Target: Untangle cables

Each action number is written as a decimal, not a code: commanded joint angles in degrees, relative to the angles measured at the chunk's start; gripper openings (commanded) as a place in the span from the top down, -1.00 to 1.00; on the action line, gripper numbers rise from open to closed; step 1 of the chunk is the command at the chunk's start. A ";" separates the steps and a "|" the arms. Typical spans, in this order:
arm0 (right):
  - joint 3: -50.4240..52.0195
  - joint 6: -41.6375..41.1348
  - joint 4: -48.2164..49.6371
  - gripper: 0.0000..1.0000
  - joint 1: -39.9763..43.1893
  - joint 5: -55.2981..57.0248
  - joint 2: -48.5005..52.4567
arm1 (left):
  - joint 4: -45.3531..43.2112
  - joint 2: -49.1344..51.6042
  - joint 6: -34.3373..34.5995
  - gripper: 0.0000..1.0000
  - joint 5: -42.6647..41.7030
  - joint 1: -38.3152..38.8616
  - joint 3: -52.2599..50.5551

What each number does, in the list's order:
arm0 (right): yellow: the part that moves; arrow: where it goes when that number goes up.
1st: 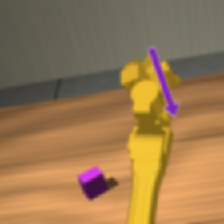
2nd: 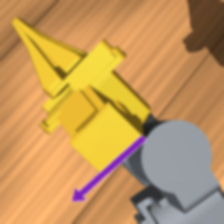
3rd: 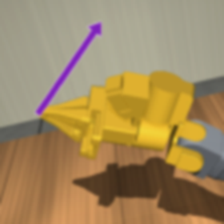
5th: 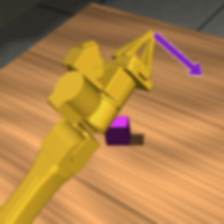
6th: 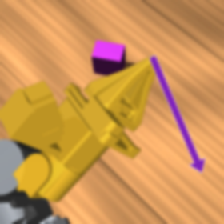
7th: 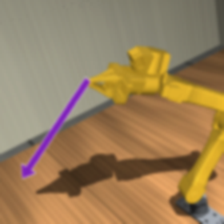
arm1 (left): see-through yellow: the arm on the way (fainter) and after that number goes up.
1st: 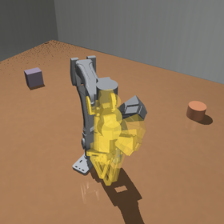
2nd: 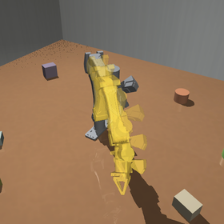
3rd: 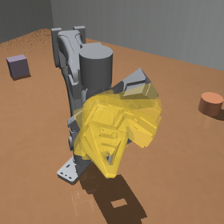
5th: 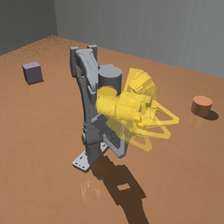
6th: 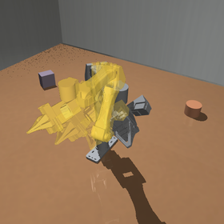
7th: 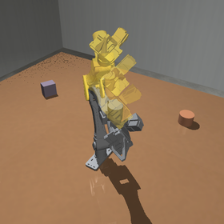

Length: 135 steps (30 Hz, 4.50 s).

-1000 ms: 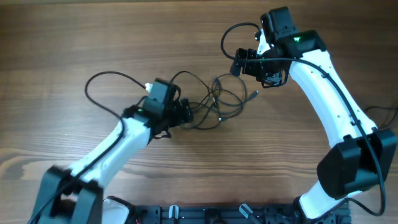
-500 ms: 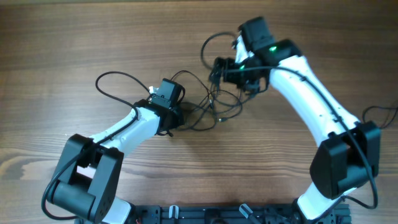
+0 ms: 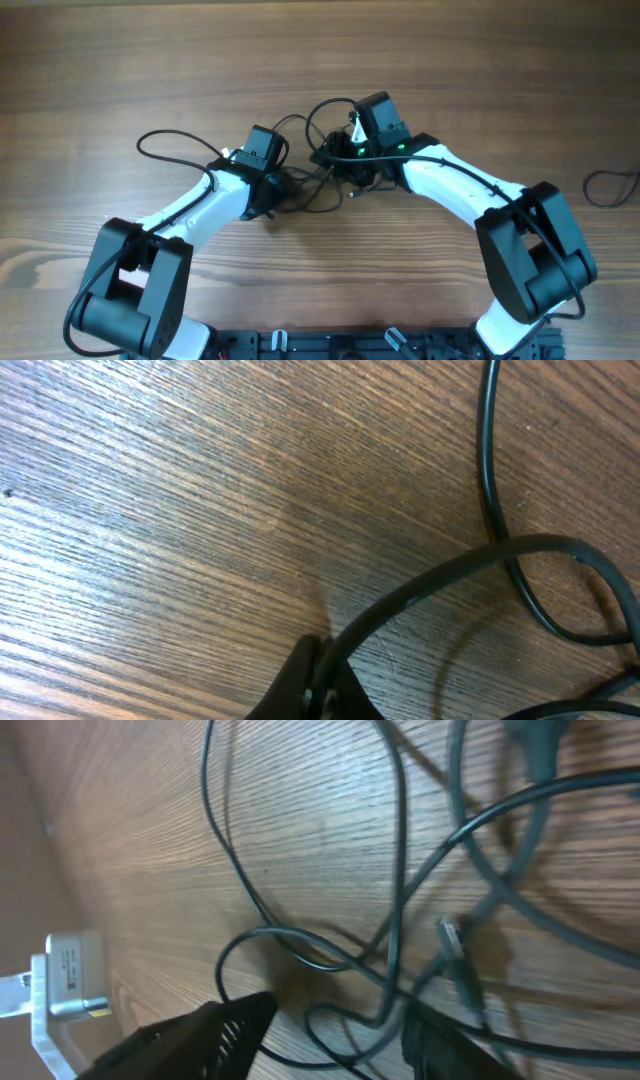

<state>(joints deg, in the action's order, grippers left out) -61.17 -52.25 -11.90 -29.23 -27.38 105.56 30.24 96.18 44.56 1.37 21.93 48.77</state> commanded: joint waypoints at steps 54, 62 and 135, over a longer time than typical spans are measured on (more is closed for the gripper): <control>-6.36 29.09 -24.65 -0.62 22.05 16.61 4.87 | 1.31 1.01 14.40 0.37 5.99 -3.04 -1.14; -7.32 29.81 -23.89 -0.60 22.23 16.98 4.70 | 0.83 1.01 14.40 0.25 5.99 -3.04 -1.14; -44.13 27.08 1.88 -0.99 59.45 20.09 28.57 | 0.61 1.01 14.40 -1.00 5.99 -3.04 -1.14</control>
<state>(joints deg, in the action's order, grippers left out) -104.01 -18.17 -4.89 29.08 -6.42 137.80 30.39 95.66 58.41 7.68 19.38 49.32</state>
